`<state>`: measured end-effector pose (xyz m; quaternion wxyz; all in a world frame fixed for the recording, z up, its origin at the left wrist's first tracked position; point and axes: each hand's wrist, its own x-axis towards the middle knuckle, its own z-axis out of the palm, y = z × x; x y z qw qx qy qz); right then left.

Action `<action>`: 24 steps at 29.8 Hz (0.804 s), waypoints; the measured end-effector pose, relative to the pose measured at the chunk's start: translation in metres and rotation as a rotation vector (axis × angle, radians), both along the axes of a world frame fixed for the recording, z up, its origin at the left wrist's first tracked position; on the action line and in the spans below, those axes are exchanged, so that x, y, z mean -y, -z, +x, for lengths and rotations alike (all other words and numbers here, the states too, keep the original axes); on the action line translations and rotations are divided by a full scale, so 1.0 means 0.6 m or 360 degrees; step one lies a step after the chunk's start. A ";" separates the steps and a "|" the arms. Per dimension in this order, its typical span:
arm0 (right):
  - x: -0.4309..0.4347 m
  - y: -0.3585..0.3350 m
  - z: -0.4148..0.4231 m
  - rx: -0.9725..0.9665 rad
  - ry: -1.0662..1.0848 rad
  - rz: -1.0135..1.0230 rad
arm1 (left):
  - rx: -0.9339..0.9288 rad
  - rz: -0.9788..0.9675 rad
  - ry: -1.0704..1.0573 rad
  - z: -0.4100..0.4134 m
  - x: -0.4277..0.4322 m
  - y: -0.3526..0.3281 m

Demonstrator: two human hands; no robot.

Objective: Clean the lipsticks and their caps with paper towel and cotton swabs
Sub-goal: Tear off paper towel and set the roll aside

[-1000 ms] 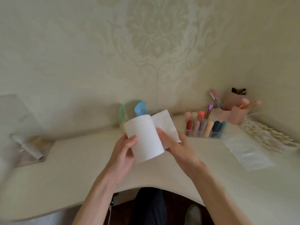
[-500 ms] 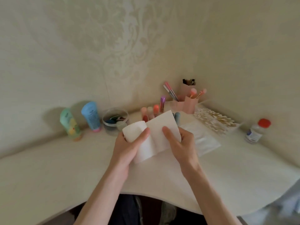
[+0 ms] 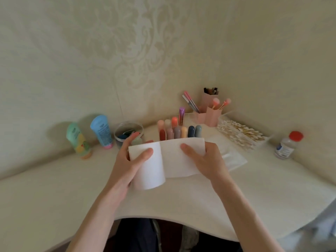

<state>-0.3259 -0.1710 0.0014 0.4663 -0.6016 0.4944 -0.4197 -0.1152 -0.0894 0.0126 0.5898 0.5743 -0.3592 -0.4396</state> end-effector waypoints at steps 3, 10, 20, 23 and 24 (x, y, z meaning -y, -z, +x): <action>-0.004 0.002 0.013 -0.0056 0.0066 -0.0118 | 0.0118 0.0044 -0.0057 -0.010 0.001 0.005; -0.012 0.017 0.033 -0.0056 0.0395 -0.0246 | 0.0094 0.0006 -0.0279 -0.025 0.012 0.014; 0.013 0.029 -0.021 -0.0051 0.0498 0.0049 | 0.0252 -0.0141 -0.0359 0.048 -0.011 0.013; 0.010 0.038 -0.005 -0.0290 0.0279 0.0047 | 0.0379 -0.0259 -0.0296 0.045 -0.021 0.018; 0.007 0.042 -0.002 -0.0425 0.0219 0.0010 | 0.0418 -0.0292 -0.0291 0.045 -0.024 0.018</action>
